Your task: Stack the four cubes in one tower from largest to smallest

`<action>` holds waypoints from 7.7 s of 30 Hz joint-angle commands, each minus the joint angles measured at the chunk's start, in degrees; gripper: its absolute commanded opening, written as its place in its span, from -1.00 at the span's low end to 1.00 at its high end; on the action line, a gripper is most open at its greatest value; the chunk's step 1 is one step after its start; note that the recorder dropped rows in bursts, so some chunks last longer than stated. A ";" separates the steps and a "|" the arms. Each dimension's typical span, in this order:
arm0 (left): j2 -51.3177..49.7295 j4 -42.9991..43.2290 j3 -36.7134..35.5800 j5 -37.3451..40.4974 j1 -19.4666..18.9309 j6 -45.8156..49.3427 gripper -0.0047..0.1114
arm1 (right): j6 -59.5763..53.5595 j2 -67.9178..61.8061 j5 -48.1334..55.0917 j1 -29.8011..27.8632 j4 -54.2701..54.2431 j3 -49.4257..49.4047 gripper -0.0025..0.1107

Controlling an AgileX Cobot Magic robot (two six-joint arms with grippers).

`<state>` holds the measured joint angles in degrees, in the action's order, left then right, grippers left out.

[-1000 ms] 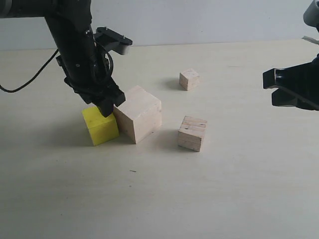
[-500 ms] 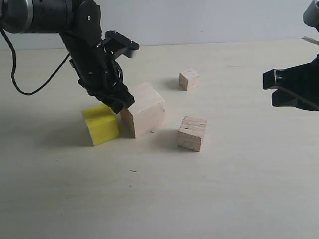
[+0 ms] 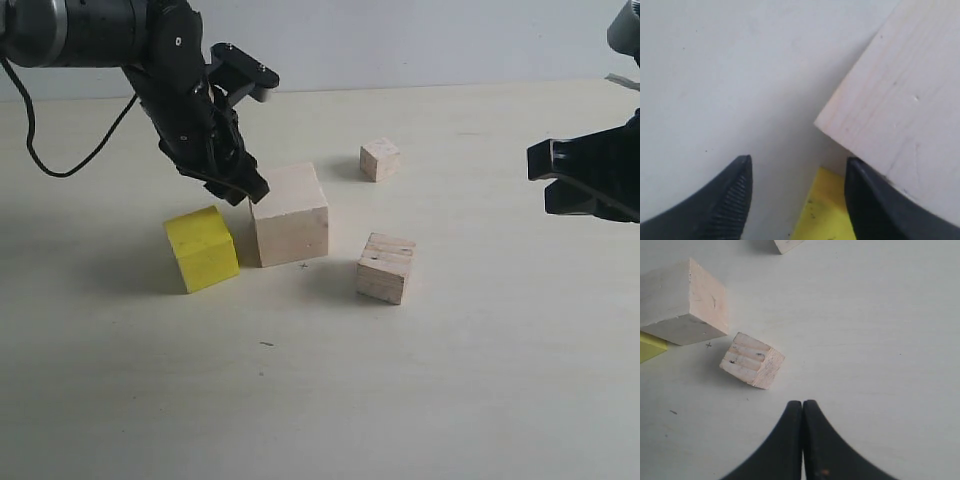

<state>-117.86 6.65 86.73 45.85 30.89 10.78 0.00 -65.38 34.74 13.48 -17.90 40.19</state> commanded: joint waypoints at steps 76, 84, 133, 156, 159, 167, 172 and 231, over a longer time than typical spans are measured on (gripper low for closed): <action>-9.30 -14.96 14.51 -4.88 0.05 18.13 0.02 | -0.44 0.10 0.02 0.24 -1.61 0.18 -0.96; -9.30 -20.79 14.51 -3.94 0.05 23.42 0.02 | -0.44 0.10 0.02 0.24 -1.61 0.18 -0.96; -9.20 -13.57 14.51 -2.44 -1.12 24.14 0.02 | -1.48 0.10 -0.43 0.24 -1.60 0.18 -0.96; -9.32 -21.18 14.51 -2.53 -1.12 31.87 -0.04 | -1.48 0.10 -0.43 0.24 -1.60 0.18 -0.96; -9.66 -21.23 14.51 -1.88 -1.12 31.87 -0.04 | -1.48 0.10 -0.43 0.24 -1.60 0.18 -0.96; -9.75 -24.34 14.51 -1.73 -1.12 34.19 -0.04 | -1.48 0.10 -0.43 0.24 -1.60 0.18 -0.96; -9.75 -24.16 14.51 -1.75 -1.12 34.19 -0.04 | -1.48 0.10 -0.43 0.24 -1.60 0.18 -0.96; 18.78 -22.48 -15.07 4.25 -9.64 37.79 0.41 | -3.04 0.10 -0.56 0.24 -1.79 0.18 -0.96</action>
<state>-97.64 -14.97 71.75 53.62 21.27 44.43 -2.32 -65.38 34.77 13.48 -19.58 40.19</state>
